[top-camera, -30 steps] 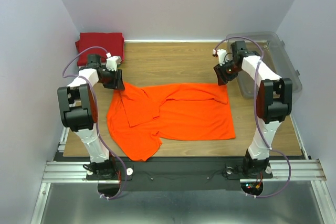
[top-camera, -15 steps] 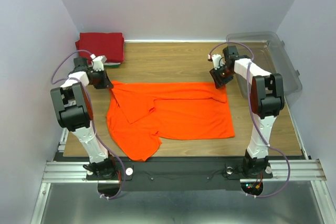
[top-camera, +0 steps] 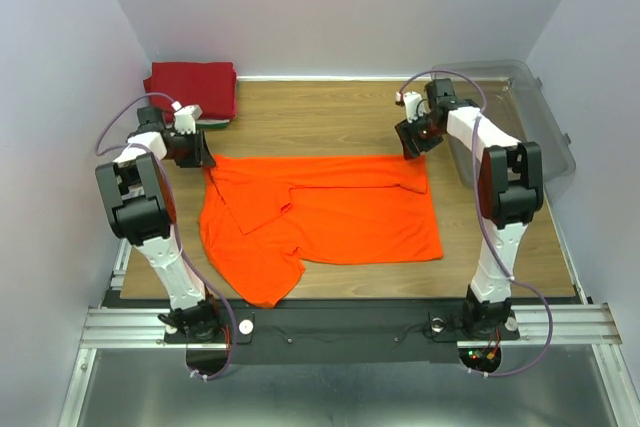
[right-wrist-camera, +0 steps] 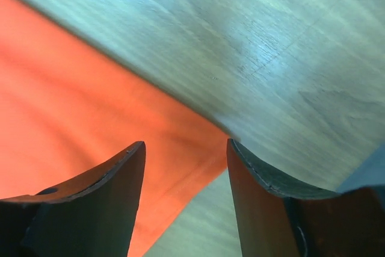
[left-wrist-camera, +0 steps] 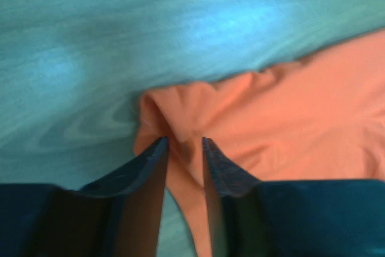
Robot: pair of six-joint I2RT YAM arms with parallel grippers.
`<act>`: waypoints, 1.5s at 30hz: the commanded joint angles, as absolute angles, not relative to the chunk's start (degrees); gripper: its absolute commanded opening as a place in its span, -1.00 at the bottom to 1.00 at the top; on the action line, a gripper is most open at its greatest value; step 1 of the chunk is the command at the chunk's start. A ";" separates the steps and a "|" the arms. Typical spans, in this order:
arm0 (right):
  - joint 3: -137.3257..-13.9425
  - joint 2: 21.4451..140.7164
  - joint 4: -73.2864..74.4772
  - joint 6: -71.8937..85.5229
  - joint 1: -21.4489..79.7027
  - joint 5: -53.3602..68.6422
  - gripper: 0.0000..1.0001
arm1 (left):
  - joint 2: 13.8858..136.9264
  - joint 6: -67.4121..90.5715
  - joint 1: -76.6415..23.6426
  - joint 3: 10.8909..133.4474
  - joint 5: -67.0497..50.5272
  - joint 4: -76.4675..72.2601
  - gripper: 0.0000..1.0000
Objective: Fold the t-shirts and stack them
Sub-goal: Fold the tshirt
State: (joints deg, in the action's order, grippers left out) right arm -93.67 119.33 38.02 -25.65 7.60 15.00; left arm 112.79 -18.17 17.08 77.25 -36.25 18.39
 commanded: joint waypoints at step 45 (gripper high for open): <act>-74.27 107.93 39.64 -42.71 11.51 10.02 -0.33 | 91.93 -23.82 -22.23 58.18 -20.22 18.10 0.16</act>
State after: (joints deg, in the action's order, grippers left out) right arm -74.98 107.02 41.52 -41.32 11.38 11.99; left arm 91.07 -23.90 -21.23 56.07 -20.73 18.24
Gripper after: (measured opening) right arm 0.361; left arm 0.581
